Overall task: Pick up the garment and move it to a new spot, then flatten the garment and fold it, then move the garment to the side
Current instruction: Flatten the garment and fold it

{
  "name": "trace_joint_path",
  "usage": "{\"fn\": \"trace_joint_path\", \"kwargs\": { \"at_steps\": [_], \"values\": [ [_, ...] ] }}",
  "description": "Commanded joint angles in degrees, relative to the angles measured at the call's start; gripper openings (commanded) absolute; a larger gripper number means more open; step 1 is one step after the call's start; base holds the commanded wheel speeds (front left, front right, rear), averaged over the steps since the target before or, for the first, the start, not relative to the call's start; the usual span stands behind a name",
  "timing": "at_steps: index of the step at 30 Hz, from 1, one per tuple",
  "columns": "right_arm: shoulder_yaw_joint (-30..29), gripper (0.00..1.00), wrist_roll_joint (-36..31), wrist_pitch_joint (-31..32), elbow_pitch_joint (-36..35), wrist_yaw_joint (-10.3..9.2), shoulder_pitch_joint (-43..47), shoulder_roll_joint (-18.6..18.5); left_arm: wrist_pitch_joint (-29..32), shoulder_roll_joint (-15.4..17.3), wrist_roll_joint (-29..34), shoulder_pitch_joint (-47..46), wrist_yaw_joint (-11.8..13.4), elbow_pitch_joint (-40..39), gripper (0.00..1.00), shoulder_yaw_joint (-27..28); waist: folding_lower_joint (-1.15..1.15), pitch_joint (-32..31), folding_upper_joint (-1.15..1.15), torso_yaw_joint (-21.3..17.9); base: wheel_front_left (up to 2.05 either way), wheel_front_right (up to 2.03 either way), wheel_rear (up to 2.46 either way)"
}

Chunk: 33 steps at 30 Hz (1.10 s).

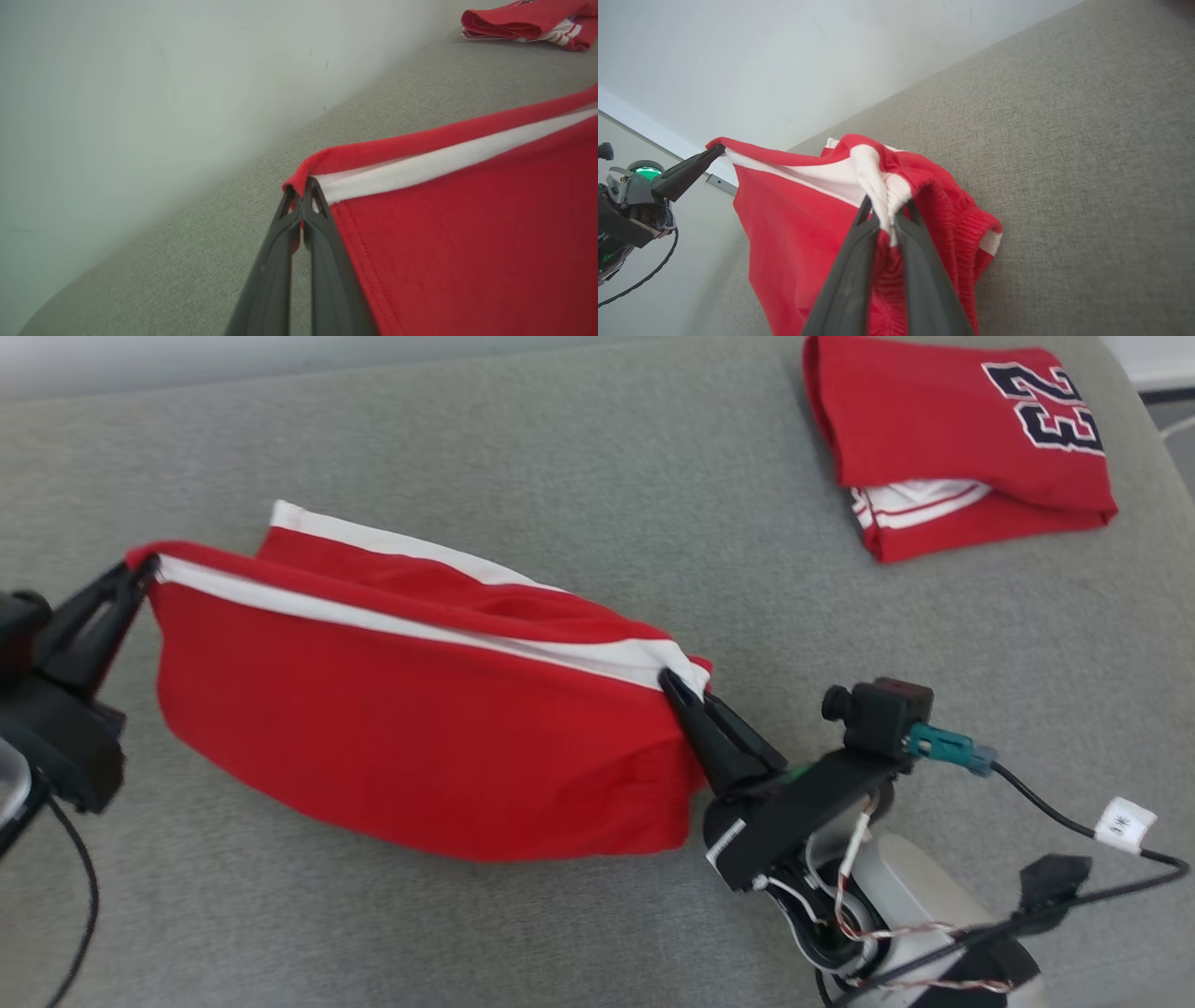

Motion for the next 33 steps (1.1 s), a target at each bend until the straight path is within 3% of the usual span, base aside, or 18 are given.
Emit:
{"fn": "trace_joint_path", "kwargs": {
  "at_steps": [1, 11, 22, 23, 24, 25, 26, 33],
  "values": [
    [0.1, 0.0, -0.4, -0.4, 1.0, -0.01, -1.3, 0.6, 0.0, 1.1, -1.0, -2.1, 0.1, 1.1, 0.0, -1.2, -0.02, 3.7, -0.01, -3.8, 0.0, 0.0, 0.0],
    [2.8, 0.0, 1.0, -1.5, 7.5, -0.01, -6.8, 5.2, 0.4, 4.0, -6.0, -15.6, 0.1, 13.3, 0.0, -15.0, -0.02, 5.9, -0.01, -7.6, 0.0, 0.0, 0.0],
    [4.0, 0.0, 0.6, -2.5, 10.6, -0.01, -9.3, 7.1, -5.3, 2.1, -9.9, -23.0, 0.1, 23.7, 0.0, -25.3, -0.02, 6.3, -0.01, -8.4, 0.0, 0.0, 0.0],
    [4.1, 0.05, 0.7, -2.5, 10.8, -0.01, -9.5, 7.3, -6.0, 1.9, -10.1, -23.4, 0.1, 24.4, 0.0, -26.2, -0.02, 6.3, -0.01, -8.4, 0.0, 0.0, 0.0],
    [4.1, 0.34, 0.6, -2.5, 11.0, -0.01, -9.5, 7.4, -7.4, 1.7, -10.2, -23.8, 0.1, 25.1, 0.26, -26.6, -0.02, 6.2, -0.01, -8.4, 0.0, 0.0, 0.0],
    [4.0, 0.89, 0.5, -2.5, 11.1, -0.01, -9.4, 7.4, -8.4, 1.3, -10.4, -23.9, 0.1, 25.7, 1.0, -27.1, -0.02, 6.1, -0.01, -8.3, 0.0, 0.0, 0.0],
    [4.0, 1.0, 0.7, -2.1, 11.4, -0.01, -9.2, 7.5, -9.4, 0.9, -10.6, -23.7, 0.1, 26.7, 1.0, -27.8, -0.02, 5.8, -0.01, -8.3, 0.0, 0.0, 0.0],
    [2.4, 1.0, -1.0, -0.8, 10.8, -0.01, -6.8, 5.6, -13.8, -1.3, -11.8, -22.4, 0.1, 31.4, 1.0, -28.0, -0.02, 2.6, -0.01, -7.0, 0.0, 0.0, 0.0]
  ]
}}
